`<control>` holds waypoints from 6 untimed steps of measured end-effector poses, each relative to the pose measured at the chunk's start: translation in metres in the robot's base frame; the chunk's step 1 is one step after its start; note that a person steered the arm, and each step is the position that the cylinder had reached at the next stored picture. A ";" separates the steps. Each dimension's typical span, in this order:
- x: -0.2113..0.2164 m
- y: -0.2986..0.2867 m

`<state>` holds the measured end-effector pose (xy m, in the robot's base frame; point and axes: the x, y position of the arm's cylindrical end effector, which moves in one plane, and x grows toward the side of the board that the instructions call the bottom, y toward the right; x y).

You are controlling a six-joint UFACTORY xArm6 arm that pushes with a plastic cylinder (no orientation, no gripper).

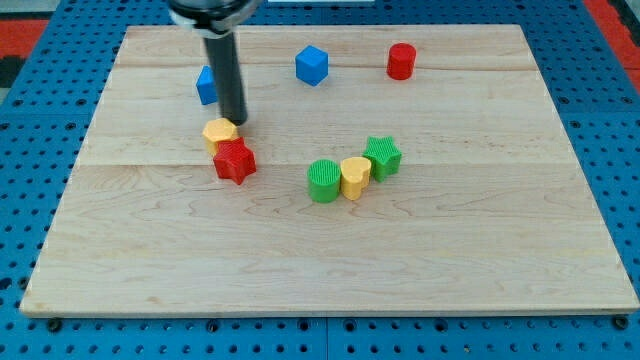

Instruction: Push the blue triangle left and up

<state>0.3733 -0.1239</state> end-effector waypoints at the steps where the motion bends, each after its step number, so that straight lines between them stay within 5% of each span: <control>1: -0.034 0.004; 4: -0.051 -0.068; 6: -0.073 -0.043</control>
